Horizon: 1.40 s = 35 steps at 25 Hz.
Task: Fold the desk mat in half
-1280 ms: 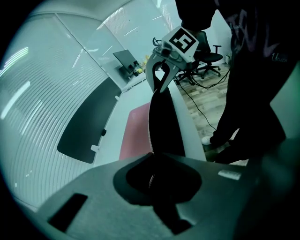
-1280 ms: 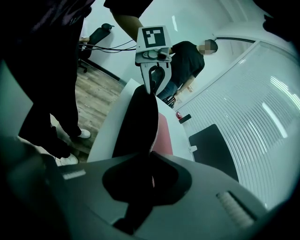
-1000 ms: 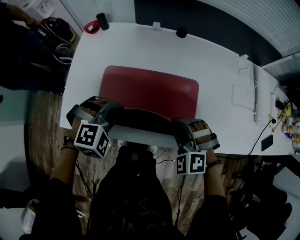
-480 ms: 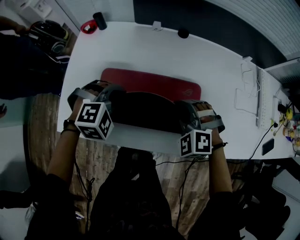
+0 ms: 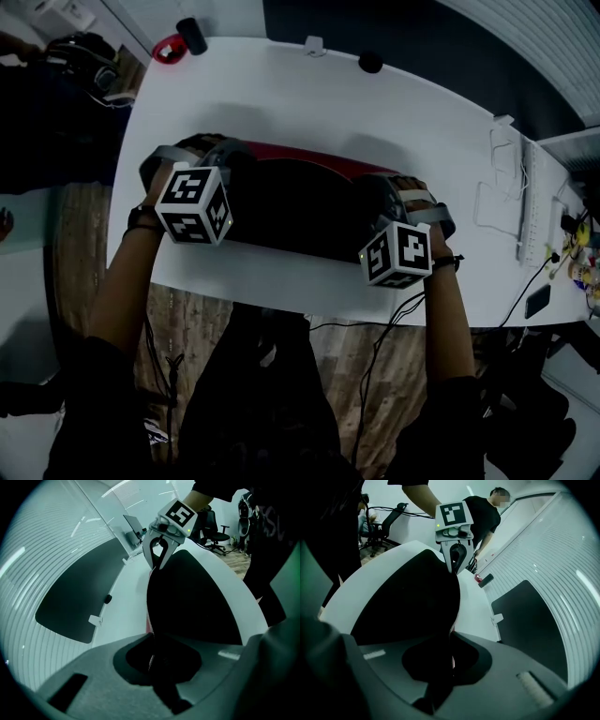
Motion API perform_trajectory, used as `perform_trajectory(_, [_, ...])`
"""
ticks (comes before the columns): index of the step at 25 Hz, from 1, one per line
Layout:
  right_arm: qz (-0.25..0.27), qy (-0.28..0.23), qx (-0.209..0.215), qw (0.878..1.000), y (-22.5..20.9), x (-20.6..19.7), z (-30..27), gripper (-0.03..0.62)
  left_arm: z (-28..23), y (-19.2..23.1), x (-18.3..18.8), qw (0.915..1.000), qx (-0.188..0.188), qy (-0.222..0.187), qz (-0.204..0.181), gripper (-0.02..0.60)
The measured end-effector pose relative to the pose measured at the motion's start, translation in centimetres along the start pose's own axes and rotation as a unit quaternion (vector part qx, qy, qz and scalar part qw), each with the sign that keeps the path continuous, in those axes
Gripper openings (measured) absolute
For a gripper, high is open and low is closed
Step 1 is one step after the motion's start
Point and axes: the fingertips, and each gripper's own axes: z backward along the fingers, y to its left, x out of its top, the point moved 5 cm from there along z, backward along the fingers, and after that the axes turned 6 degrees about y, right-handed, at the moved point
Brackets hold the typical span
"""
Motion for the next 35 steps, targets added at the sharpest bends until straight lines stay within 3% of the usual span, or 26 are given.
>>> perform_trajectory(15, [-0.027, 0.012, 0.051, 0.998, -0.5, -1.8, -5.2, 0.041, -5.1, 1.8, -1.3, 0.9993, -0.035, 0.009, 0.013, 0.023])
perform_trajectory(31, [-0.047, -0.008, 0.040, 0.998, -0.8, -2.2, -5.8, 0.057, -6.1, 2.3, -1.6, 0.9995, -0.023, 0.000, 0.020, 0.054])
perform_trajectory(35, [-0.045, -0.007, 0.027, 0.999, -0.9, -2.3, -5.8, 0.094, -6.1, 2.4, -1.7, 0.9996, -0.008, -0.001, 0.027, 0.083])
